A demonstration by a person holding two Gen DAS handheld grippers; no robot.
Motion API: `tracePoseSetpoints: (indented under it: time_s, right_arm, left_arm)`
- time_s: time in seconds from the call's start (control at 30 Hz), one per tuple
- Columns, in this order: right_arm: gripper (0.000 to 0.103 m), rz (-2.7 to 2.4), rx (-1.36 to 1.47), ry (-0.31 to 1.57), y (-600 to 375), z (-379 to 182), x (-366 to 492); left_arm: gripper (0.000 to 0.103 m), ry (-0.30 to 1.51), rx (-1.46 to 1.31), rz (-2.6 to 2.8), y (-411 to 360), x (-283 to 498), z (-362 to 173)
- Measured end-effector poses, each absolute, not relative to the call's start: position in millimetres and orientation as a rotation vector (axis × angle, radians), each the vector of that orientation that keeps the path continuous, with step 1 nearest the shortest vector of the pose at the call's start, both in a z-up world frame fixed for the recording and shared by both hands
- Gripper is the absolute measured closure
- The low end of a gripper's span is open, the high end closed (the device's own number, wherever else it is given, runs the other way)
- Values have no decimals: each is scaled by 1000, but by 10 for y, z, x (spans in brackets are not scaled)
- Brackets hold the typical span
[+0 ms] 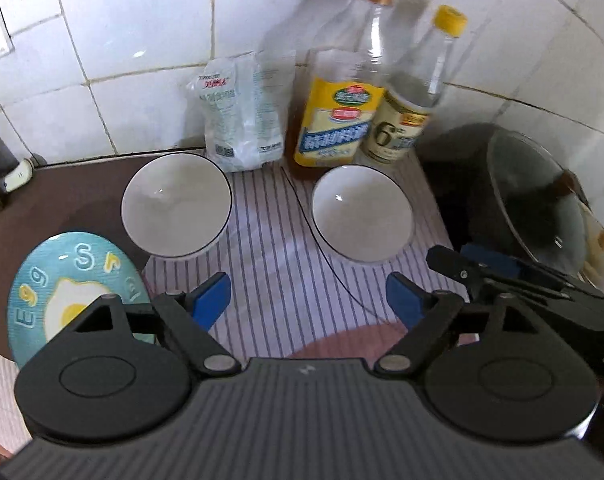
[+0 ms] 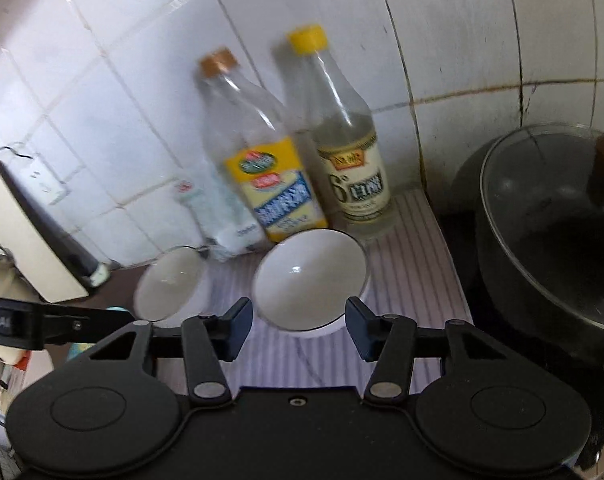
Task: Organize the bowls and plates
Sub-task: 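Move the left gripper to the white bowl by the bottles and grasp its rim, then lift the bowl, lower it into the first bowl, open the left gripper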
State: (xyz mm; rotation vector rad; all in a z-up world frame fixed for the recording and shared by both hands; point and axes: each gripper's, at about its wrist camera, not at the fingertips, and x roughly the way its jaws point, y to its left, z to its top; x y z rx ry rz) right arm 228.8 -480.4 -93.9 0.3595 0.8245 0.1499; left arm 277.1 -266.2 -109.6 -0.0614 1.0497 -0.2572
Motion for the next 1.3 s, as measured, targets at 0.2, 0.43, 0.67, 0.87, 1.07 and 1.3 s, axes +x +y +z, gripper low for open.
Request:
tracePoseSetpoints:
  time_s: [0.2, 0.43, 0.67, 0.87, 1.07, 1.3]
  right_arm:
    - [60, 163, 296, 840, -4914, -1117, 2638]
    - [59, 136, 335, 963, -4986, -1584, 3031]
    - [80, 137, 373, 993, -5003, -1756, 3053]
    - [87, 136, 436, 979, -5085, -1798, 3047]
    - [88, 123, 416, 1014, -5066, -1766, 3034]
    - [87, 135, 469, 1011, -5039, -1569, 2736]
  left_arm:
    - [22, 1068, -136, -216, -2699, 3013, -1345]
    - [22, 1019, -157, -232, -2857, 3198, -1618]
    - [42, 1041, -68, -188, -3066, 3418, -1927]
    - [90, 1082, -55, -247, -3159, 3462, -2100]
    - [90, 1136, -60, -250, -3141, 3361, -2037]
    - [90, 1139, -62, -267, -2930, 3099, -1816]
